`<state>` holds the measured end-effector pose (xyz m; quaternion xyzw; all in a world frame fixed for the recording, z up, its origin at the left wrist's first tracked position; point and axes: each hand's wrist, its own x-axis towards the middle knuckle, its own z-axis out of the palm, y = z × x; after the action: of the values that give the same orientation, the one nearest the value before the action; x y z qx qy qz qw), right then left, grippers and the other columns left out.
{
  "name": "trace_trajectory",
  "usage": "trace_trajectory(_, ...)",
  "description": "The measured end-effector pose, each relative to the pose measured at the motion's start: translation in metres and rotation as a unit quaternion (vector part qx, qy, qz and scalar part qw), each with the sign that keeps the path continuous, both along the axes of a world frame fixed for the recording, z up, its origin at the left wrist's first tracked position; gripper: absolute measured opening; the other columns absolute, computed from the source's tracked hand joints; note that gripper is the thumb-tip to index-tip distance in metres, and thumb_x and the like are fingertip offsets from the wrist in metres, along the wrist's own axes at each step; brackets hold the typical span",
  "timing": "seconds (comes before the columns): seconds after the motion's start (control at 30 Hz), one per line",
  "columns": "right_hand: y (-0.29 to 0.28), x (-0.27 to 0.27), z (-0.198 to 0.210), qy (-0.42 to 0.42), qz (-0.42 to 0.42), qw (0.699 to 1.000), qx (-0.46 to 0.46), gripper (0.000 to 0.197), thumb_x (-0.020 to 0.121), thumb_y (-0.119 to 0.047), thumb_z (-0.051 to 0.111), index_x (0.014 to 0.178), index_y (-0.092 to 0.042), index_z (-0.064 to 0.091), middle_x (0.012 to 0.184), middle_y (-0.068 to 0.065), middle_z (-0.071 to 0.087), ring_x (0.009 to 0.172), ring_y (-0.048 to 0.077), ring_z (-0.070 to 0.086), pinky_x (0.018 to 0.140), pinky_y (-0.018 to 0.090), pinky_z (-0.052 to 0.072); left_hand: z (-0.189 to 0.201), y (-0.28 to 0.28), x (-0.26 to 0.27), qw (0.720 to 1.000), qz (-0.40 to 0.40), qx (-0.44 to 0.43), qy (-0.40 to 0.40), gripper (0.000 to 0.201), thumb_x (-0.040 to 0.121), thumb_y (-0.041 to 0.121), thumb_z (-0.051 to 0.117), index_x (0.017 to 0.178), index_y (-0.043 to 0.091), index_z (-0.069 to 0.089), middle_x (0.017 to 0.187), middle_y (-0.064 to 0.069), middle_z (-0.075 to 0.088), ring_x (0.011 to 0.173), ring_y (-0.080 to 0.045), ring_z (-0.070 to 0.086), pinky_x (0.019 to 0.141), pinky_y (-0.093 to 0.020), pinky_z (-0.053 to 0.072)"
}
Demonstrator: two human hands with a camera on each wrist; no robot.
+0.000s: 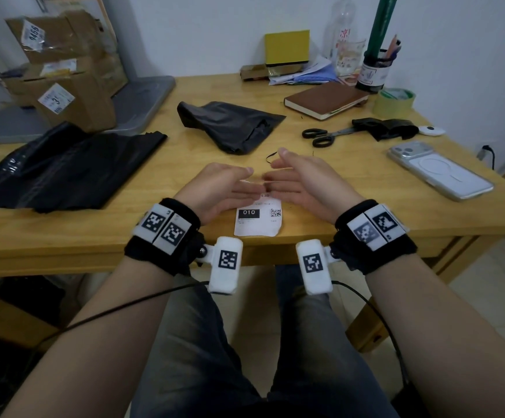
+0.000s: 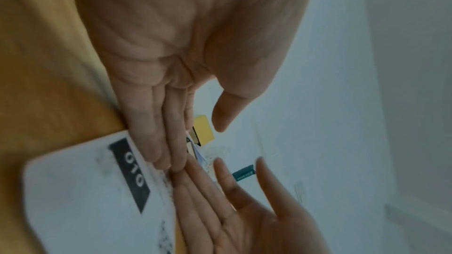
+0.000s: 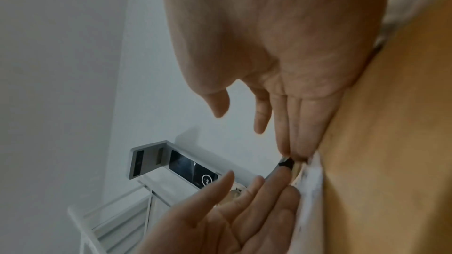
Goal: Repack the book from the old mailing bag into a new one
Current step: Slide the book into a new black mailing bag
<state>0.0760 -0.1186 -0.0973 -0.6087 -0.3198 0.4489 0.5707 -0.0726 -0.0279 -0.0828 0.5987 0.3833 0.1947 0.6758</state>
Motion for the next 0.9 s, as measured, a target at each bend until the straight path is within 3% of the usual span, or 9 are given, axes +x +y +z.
trace_trajectory(0.07,0.001,0.002,-0.004,0.015,-0.021,0.999,0.020,0.043,0.103,-0.047,0.053,0.125,-0.011,0.058,0.126,0.017,0.069,0.115,0.024,0.068,0.104,0.039,0.053,-0.005,0.005,0.001,1.000,0.022,-0.005,-0.015,0.030,0.101,0.018,0.054,0.126,0.001,0.050,0.110,-0.018,0.073,0.101,-0.023,0.072,0.090,-0.031,0.056)
trace_trajectory(0.17,-0.001,0.003,-0.004,0.004,-0.022,0.999,0.028,0.047,0.103,-0.048,0.052,0.128,-0.008,0.057,0.122,0.017,0.071,0.110,0.023,0.071,0.102,0.038,0.055,-0.008,0.009,-0.002,0.999,0.038,0.014,-0.035,0.029,0.100,0.016,0.054,0.125,0.000,0.054,0.119,-0.014,0.070,0.107,-0.018,0.068,0.091,-0.025,0.053)
trace_trajectory(0.27,-0.007,0.000,0.002,-0.037,-0.004,0.999,-0.018,0.046,0.104,-0.045,0.050,0.119,-0.004,0.061,0.101,0.019,0.077,0.089,0.028,0.077,0.085,0.038,0.063,-0.011,0.010,-0.005,0.999,0.016,0.046,-0.019,0.025,0.100,0.016,0.055,0.118,0.000,0.059,0.111,-0.014,0.073,0.106,-0.018,0.069,0.094,-0.026,0.053)
trace_trajectory(0.33,-0.012,-0.004,0.007,-0.070,0.032,0.995,-0.067,0.046,0.105,-0.044,0.048,0.111,0.000,0.064,0.089,0.020,0.078,0.081,0.029,0.078,0.074,0.035,0.065,-0.013,0.010,-0.009,0.999,0.002,0.051,-0.004,0.022,0.100,0.017,0.054,0.112,0.000,0.062,0.103,-0.015,0.075,0.100,-0.019,0.072,0.088,-0.025,0.057)
trace_trajectory(0.43,-0.016,-0.008,0.007,-0.112,0.072,0.983,-0.126,0.050,0.105,-0.043,0.049,0.102,0.004,0.067,0.079,0.022,0.076,0.066,0.028,0.077,0.062,0.031,0.063,-0.016,0.008,-0.016,1.000,-0.004,0.022,-0.001,0.018,0.100,0.016,0.055,0.103,0.000,0.064,0.094,-0.016,0.076,0.094,-0.023,0.074,0.079,-0.024,0.060)
trace_trajectory(0.6,-0.014,-0.011,0.005,-0.173,0.080,0.969,-0.157,0.054,0.104,-0.046,0.051,0.097,0.004,0.070,0.073,0.021,0.075,0.056,0.024,0.073,0.048,0.027,0.059,-0.015,0.006,-0.022,1.000,-0.008,-0.001,0.023,0.022,0.099,0.019,0.057,0.101,-0.001,0.063,0.092,-0.021,0.076,0.088,-0.024,0.075,0.079,-0.028,0.061)
trace_trajectory(0.77,-0.009,-0.007,0.006,-0.166,0.071,0.971,-0.158,0.048,0.103,-0.046,0.052,0.102,-0.001,0.068,0.077,0.019,0.076,0.060,0.028,0.074,0.051,0.029,0.059,-0.008,0.008,-0.018,0.999,-0.016,-0.008,0.048,0.026,0.099,0.024,0.058,0.106,0.000,0.063,0.093,-0.018,0.076,0.088,-0.024,0.075,0.076,-0.029,0.061)
trace_trajectory(0.9,0.003,0.005,0.012,-0.166,0.013,0.976,-0.138,0.039,0.100,-0.043,0.059,0.106,-0.006,0.069,0.088,0.013,0.079,0.073,0.027,0.077,0.066,0.034,0.064,0.004,0.020,-0.015,0.996,-0.018,-0.010,0.090,0.031,0.096,0.033,0.060,0.111,0.007,0.065,0.098,-0.014,0.077,0.095,-0.023,0.074,0.090,-0.036,0.057)
